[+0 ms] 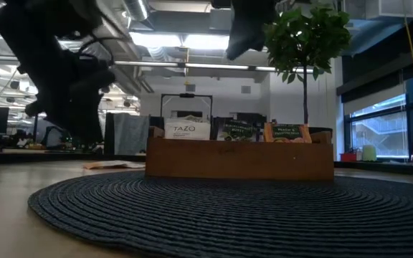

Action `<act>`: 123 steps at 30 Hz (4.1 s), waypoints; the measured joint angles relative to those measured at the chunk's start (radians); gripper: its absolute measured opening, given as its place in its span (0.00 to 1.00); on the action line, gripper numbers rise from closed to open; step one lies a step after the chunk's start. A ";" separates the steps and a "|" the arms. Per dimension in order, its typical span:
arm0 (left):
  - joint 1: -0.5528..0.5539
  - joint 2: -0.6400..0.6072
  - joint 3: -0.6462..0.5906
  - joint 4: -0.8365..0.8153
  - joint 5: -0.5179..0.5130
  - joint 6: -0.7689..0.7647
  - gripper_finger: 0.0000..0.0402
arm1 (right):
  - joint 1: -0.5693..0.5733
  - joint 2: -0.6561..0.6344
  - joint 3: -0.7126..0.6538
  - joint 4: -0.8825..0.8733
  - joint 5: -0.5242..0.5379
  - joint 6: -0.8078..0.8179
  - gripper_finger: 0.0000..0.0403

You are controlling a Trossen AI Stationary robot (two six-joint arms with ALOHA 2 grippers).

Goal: Pick & Place Tea
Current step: Put the white tea bag into the left section of the wooden organizer

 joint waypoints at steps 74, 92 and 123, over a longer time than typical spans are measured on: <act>-0.686 0.284 0.003 0.407 0.087 -0.218 0.29 | 0.268 0.494 -0.014 1.053 -0.132 0.886 0.45; -0.668 0.388 0.003 0.627 0.052 -0.161 0.29 | 0.274 0.533 -0.014 0.865 -0.166 1.034 0.45; -0.661 0.397 -0.003 0.755 0.037 0.347 0.29 | 0.266 0.533 -0.013 0.809 -0.121 1.033 0.45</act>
